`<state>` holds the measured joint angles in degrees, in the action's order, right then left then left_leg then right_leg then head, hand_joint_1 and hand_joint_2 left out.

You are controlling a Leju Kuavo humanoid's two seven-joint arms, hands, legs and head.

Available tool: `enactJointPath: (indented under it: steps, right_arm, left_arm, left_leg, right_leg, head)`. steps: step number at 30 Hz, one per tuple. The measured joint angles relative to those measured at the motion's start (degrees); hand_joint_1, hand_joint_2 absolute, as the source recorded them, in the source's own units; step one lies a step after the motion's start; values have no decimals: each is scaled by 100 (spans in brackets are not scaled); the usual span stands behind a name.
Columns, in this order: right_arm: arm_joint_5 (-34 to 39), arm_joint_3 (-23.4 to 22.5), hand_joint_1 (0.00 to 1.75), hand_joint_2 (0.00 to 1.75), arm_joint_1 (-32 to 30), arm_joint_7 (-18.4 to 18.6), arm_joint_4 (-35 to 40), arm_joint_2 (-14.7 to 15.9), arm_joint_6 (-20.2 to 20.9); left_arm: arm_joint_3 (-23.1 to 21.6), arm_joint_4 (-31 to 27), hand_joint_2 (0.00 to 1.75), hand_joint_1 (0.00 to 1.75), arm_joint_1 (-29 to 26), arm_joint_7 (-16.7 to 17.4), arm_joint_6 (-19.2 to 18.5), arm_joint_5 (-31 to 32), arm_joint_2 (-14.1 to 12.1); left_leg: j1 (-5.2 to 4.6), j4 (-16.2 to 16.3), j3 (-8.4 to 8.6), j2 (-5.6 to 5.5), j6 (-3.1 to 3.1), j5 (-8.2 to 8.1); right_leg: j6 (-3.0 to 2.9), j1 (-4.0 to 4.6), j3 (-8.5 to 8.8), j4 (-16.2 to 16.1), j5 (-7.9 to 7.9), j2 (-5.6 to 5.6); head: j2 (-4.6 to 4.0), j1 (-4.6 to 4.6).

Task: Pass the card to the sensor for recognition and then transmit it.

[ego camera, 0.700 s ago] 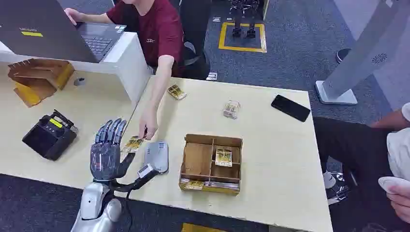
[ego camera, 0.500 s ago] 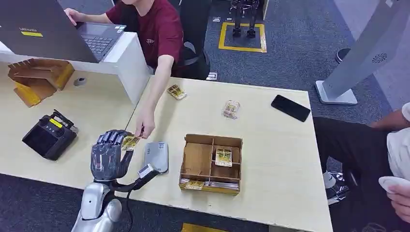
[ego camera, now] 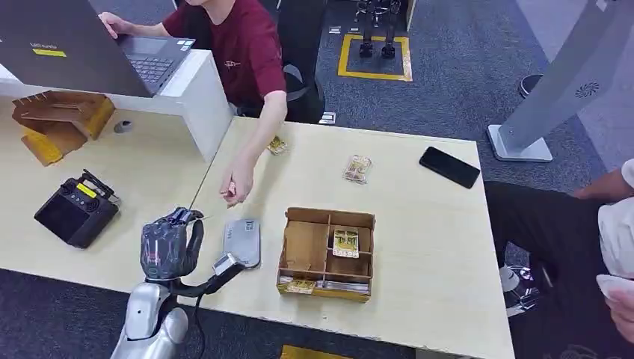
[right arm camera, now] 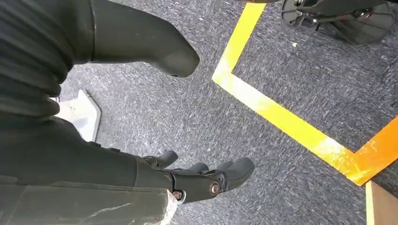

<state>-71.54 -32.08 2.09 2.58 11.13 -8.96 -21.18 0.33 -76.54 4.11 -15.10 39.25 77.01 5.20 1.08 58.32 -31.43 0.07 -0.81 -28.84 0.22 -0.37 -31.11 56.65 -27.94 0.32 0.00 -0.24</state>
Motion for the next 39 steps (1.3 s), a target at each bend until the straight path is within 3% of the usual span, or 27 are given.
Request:
enactJointPath:
  steps: [4,6,9,11,14,17,27,34,39]
  right_arm:
    - [-42,-26,0,175,2,-18,0,0,2]
    - [-61,-37,0,175,4,-17,0,0,0]
    - [-68,-88,0,175,7,-17,0,-4,-5]
    - [-68,-131,0,175,9,-17,0,-9,-11]
    - [-87,-166,0,175,8,-17,0,-13,-29]
    - [-111,-177,0,175,9,-7,0,-13,-42]
    - [-190,-286,0,175,12,35,0,-15,-120]
    - [-205,-319,0,175,12,48,0,-15,-120]
    - [-221,-341,0,175,12,63,0,-17,-125]
  left_arm:
    - [0,24,175,175,9,-70,0,-507,-24]
    - [-11,44,175,175,21,-116,-86,-1159,-28]
    - [-59,46,175,175,58,-197,-826,-2573,-35]
    - [-59,46,175,175,75,-241,-1629,-3540,-39]
    - [-59,57,175,175,98,-160,-2416,-4393,-61]
    - [-57,138,175,175,124,144,-2961,-4927,-140]
    - [-57,448,175,175,212,505,-3755,-5697,-391]
    - [-284,636,175,175,273,828,-3681,-5212,-481]
    - [-494,774,175,175,338,863,-3692,-5113,-514]
  left_leg:
    - [0,0,0,0,0,0]
    - [0,0,1,1,0,0]
    - [0,0,0,0,0,0]
    - [1,0,0,1,0,0]
    - [0,0,0,1,0,0]
    - [1,0,-1,2,0,0]
    - [1,0,-2,3,0,0]
    - [0,0,-3,2,0,0]
    - [0,0,-2,2,0,0]
  right_leg:
    - [0,0,-1,0,0,0]
    - [0,0,-2,0,0,1]
    - [0,0,-2,0,0,1]
    - [0,0,-2,0,0,1]
    - [0,0,-2,0,0,2]
    - [0,0,-2,0,0,2]
    - [0,0,-5,0,0,3]
    - [0,0,-6,0,0,2]
    - [0,0,-5,0,0,2]
  head:
    - [0,0]
    - [0,-2]
    - [0,0]
    - [0,0]
    - [0,0]
    - [0,0]
    - [0,-2]
    - [0,-2]
    - [0,0]
